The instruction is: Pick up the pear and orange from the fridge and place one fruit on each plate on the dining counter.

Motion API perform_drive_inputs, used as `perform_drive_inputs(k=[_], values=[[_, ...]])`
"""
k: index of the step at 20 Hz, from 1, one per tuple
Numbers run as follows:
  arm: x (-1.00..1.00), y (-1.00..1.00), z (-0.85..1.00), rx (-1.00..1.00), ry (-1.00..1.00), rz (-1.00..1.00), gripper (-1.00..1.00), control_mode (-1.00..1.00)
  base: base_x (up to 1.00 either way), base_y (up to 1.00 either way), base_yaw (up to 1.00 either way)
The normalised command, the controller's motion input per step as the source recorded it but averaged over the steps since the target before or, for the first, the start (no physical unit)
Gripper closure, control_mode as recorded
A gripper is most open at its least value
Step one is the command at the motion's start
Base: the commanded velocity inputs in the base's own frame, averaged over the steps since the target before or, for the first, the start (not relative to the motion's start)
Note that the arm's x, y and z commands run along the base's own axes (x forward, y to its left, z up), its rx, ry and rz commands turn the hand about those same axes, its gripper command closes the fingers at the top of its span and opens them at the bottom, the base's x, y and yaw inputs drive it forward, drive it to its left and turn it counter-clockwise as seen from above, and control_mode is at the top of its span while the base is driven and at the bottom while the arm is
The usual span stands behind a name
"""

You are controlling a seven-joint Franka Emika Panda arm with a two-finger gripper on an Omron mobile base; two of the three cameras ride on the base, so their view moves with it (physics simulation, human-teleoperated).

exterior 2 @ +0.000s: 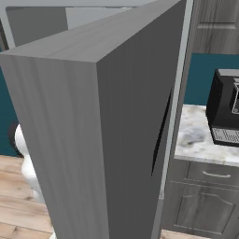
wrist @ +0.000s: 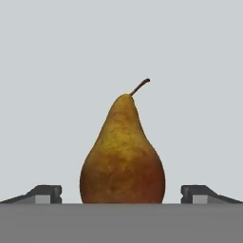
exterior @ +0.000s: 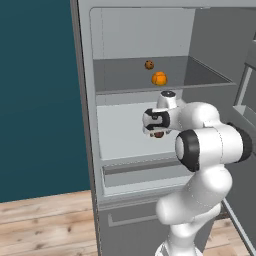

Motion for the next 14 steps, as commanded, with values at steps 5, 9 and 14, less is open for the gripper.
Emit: perform_drive_inputs(k=[5, 9, 14], values=[[0.11, 0.00, -0.14, 0.00, 0.04, 0.00, -1.00, -1.00, 0.00, 0.00, 0.00], [0.00, 0.00, -0.26, 0.00, 0.00, 0.00, -1.00, -1.00, 0.00, 0.00, 0.00], [0.00, 0.02, -0.28, -0.01, 0.01, 0.00, 1.00, -1.00, 0.00, 0.00, 0.00]])
